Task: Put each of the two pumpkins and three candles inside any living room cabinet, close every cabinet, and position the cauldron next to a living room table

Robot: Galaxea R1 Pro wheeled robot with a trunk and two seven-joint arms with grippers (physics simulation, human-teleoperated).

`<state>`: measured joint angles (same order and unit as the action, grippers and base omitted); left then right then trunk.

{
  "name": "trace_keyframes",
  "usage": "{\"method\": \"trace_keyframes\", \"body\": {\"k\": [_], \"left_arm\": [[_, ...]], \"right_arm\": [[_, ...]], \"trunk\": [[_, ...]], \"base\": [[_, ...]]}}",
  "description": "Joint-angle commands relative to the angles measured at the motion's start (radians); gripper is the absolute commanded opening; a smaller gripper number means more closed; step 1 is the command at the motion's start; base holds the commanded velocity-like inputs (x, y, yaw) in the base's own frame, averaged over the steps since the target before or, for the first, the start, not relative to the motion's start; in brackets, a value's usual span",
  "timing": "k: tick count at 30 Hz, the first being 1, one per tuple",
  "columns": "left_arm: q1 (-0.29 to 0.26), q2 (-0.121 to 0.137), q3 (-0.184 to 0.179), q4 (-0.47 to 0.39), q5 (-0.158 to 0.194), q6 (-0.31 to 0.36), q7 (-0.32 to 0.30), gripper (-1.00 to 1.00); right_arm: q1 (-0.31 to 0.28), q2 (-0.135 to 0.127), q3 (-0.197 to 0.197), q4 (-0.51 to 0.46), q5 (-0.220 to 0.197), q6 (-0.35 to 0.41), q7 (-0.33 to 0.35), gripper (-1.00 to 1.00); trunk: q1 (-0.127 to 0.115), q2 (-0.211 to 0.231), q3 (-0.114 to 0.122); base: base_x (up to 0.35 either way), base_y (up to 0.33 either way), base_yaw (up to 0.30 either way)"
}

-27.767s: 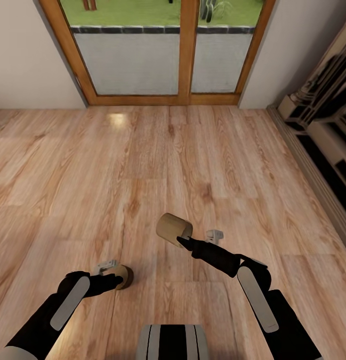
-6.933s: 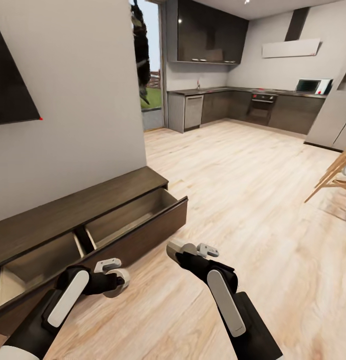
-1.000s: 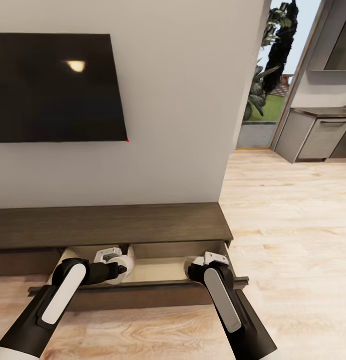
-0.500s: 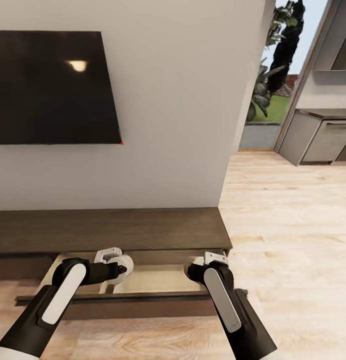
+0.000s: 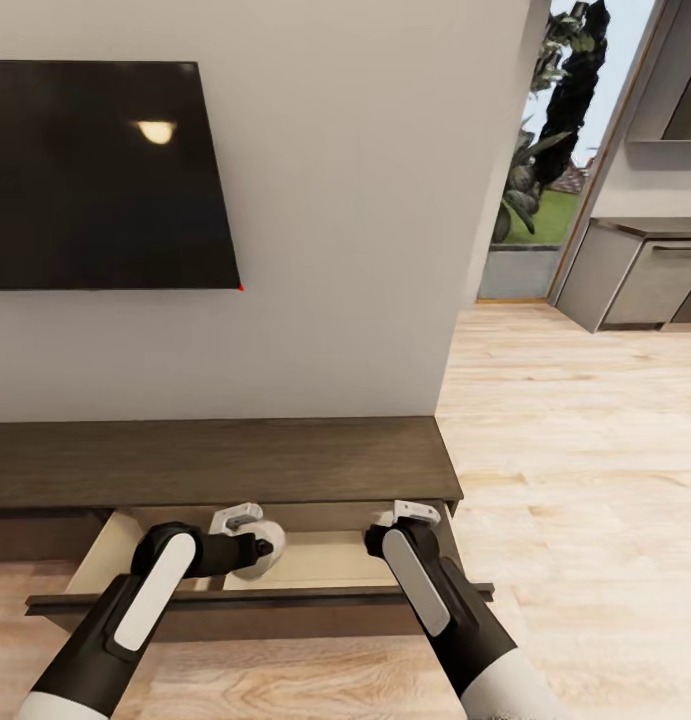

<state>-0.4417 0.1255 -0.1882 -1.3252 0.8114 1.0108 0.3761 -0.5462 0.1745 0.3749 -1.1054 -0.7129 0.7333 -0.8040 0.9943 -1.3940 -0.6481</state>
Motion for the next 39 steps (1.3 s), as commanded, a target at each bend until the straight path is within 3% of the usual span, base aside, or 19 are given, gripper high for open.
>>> {"method": "trace_keyframes", "body": {"k": [1,12,21,33,39], "left_arm": [[0.000,-0.005,0.000,0.007,-0.003,0.000,0.001,-1.00],[0.000,-0.013,0.000,0.020,-0.007,-0.003,0.001,-1.00],[0.000,-0.013,0.001,0.020,-0.006,-0.002,0.001,-1.00],[0.000,-0.014,0.001,0.020,-0.007,-0.001,0.001,-1.00],[0.000,-0.014,0.001,0.020,-0.006,0.001,0.002,-1.00]], "right_arm": [[-0.002,0.000,0.001,0.004,0.000,-0.003,0.000,-1.00],[-0.004,0.000,0.041,0.012,0.001,-0.016,0.038,-1.00],[-0.004,0.000,0.045,0.012,0.001,-0.017,0.045,-1.00],[-0.004,0.000,0.045,0.009,0.001,-0.016,0.043,-1.00],[-0.004,0.000,0.045,0.007,0.001,-0.014,0.042,-1.00]], "trunk": [[0.000,0.000,0.000],[0.000,0.000,0.000],[0.000,0.000,0.000],[0.000,0.000,0.000],[0.023,-0.042,-0.019]], "base": [[0.000,0.000,0.000],[0.124,0.000,0.000],[0.230,0.000,0.000],[0.043,0.000,0.000],[0.032,0.000,0.000]]}}
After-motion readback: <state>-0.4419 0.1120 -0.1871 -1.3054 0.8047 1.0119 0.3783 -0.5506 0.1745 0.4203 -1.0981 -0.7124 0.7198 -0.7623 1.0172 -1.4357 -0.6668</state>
